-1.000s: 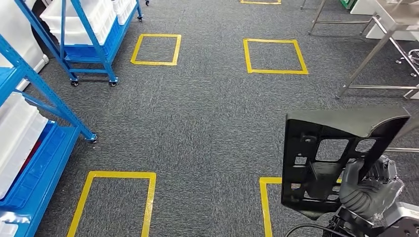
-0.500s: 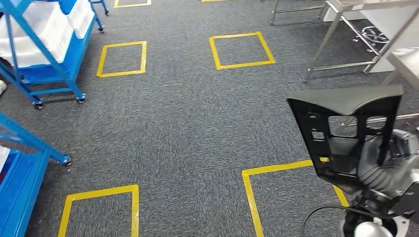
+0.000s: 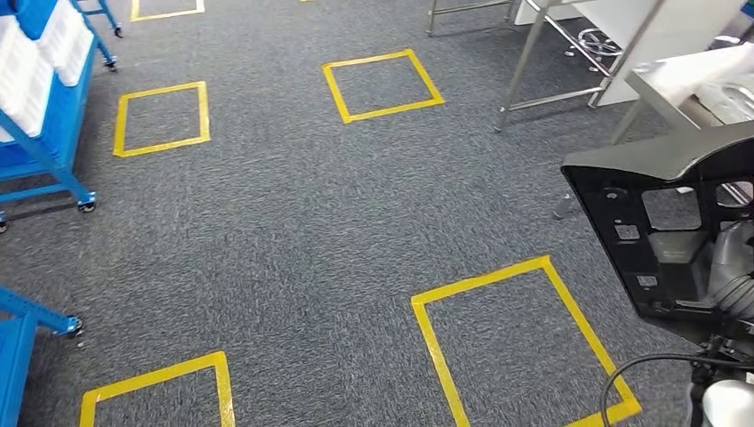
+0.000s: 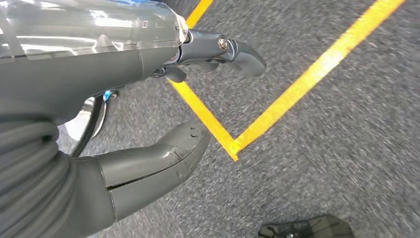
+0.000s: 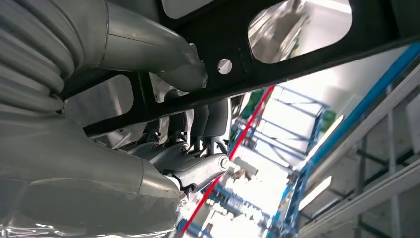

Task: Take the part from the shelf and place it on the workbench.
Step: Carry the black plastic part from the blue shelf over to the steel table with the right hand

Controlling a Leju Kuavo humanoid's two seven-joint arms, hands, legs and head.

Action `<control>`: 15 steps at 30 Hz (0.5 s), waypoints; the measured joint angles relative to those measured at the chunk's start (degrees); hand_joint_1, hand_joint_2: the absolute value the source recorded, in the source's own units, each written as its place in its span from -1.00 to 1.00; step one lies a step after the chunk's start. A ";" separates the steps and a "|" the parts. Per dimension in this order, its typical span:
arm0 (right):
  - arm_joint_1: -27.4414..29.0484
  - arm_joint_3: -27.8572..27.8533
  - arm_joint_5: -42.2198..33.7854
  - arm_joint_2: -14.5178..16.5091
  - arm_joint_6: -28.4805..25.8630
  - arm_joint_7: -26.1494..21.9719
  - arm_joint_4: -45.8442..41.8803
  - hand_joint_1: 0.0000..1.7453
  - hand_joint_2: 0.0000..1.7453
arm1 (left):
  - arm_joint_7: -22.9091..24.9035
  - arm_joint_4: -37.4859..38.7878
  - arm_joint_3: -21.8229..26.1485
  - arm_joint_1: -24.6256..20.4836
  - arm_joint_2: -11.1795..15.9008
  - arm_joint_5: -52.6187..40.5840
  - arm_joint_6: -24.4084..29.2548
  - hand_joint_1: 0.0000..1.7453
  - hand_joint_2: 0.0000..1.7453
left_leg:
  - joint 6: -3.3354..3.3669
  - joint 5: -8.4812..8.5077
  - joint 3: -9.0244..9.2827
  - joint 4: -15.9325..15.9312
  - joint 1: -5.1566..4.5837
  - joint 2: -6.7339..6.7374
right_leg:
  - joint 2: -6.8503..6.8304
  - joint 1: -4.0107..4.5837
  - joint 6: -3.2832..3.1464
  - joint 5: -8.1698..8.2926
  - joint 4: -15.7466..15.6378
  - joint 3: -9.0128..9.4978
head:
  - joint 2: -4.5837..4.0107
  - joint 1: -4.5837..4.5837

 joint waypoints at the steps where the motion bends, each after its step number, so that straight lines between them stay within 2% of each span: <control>1: -0.43 -0.26 0.16 -0.61 0.23 0.30 0.23 1.00 1.00 | 0.01 0.00 0.00 -0.03 0.01 0.05 -0.11 -1.00 1.00 | -0.18 -0.22 0.21 0.03 -0.04 0.60 | -1.09 -0.02 -0.01 2.03 -4.09 2.13 | 0.00 0.03; 3: -1.23 -0.72 0.46 -1.54 0.48 0.69 0.53 1.00 1.00 | 0.08 0.00 0.00 -0.04 0.04 0.21 -0.43 -1.00 1.00 | -0.76 -0.76 0.64 0.20 -0.36 1.66 | -3.52 0.49 -0.44 4.30 -10.78 5.62 | 0.00 0.08; 4: -1.42 -0.91 0.61 -1.89 0.53 0.80 0.63 1.00 1.00 | 0.14 0.00 0.00 -0.05 0.06 0.28 -0.64 -1.00 1.00 | -1.08 -1.01 0.83 0.27 -0.52 2.16 | -4.15 0.77 -0.76 4.47 -12.19 6.31 | 0.00 0.08; 5: -1.48 -1.08 0.71 -2.11 0.60 0.86 0.72 1.00 1.00 | 0.21 0.00 0.00 -0.07 0.08 0.32 -0.81 -1.00 1.00 | -1.39 -1.22 0.98 0.30 -0.64 2.69 | -3.89 1.03 -1.09 4.24 -12.36 6.30 | 0.00 0.03; 6: -1.42 -1.26 0.80 -2.29 0.66 0.88 0.76 1.00 1.00 | 0.27 0.00 0.01 -0.14 0.08 0.33 -0.93 -1.00 1.00 | -1.69 -1.42 1.18 0.30 -0.62 3.27 | -3.05 0.98 -1.42 4.24 -12.38 6.24 | 0.00 -0.05; 7: -1.36 -1.40 0.89 -2.43 0.72 0.88 0.79 1.00 1.00 | 0.31 0.00 0.01 -0.19 0.08 0.34 -1.01 -1.00 1.00 | -2.01 -1.79 1.29 0.55 -0.50 3.04 | -2.39 0.88 -1.73 4.25 -12.47 6.31 | 0.00 -0.05; 8: -1.40 -1.52 0.94 -2.55 0.77 0.87 0.81 1.00 1.00 | 0.33 0.01 0.00 -0.22 0.08 0.34 -1.03 -1.00 1.00 | -2.26 -2.58 1.06 1.49 -0.35 2.07 | -1.71 0.76 -2.14 4.28 -12.58 6.42 | 0.00 -0.11; 10: -1.53 -1.66 1.02 -2.68 0.86 0.86 0.83 1.00 1.00 | 0.34 0.03 0.00 -0.17 0.08 0.34 -1.05 -1.00 1.00 | -2.57 -5.71 -1.30 6.92 0.00 -0.99 | -0.43 0.58 -2.88 4.30 -12.77 6.65 | 0.00 -0.31; 11: -1.57 -1.69 1.03 -2.71 0.92 0.86 0.86 1.00 1.00 | 0.36 0.04 0.00 -0.10 0.08 0.34 -1.05 -1.00 1.00 | -2.60 -7.59 -3.35 11.04 0.06 -2.01 | 0.27 0.63 -3.13 4.25 -12.74 6.66 | 0.00 -0.41; 12: -1.51 -1.69 1.03 -2.71 0.98 0.86 0.91 1.00 1.00 | 0.38 0.04 0.01 -0.01 0.09 0.34 -1.06 -1.00 1.00 | -2.63 -9.02 -5.36 14.86 0.09 -2.44 | 0.96 0.71 -3.24 4.20 -12.68 6.65 | 0.00 -0.48; 13: -1.43 -1.69 1.03 -2.71 1.04 0.87 0.96 1.00 1.00 | 0.40 0.04 0.01 0.07 0.11 0.34 -1.06 -1.00 1.00 | -2.62 -9.45 -6.87 17.36 0.09 -2.62 | 1.78 0.78 -3.30 4.15 -12.58 6.66 | 0.00 -0.49; 14: -1.39 -1.69 1.03 -2.71 1.09 0.88 1.00 1.00 1.00 | 0.43 0.04 0.02 0.11 0.13 0.34 -1.06 -1.00 1.00 | -2.55 -8.72 -7.46 17.79 0.09 -2.68 | 2.60 0.83 -3.31 4.09 -12.45 6.67 | 0.00 -0.50; 15: -1.37 -1.70 1.03 -2.71 1.13 0.88 1.02 1.00 1.00 | 0.43 0.04 0.02 0.10 0.13 0.34 -1.06 -1.00 1.00 | -2.41 -6.84 -6.95 15.83 0.10 -2.84 | 3.44 0.84 -3.28 4.00 -12.28 6.70 | 0.00 -0.50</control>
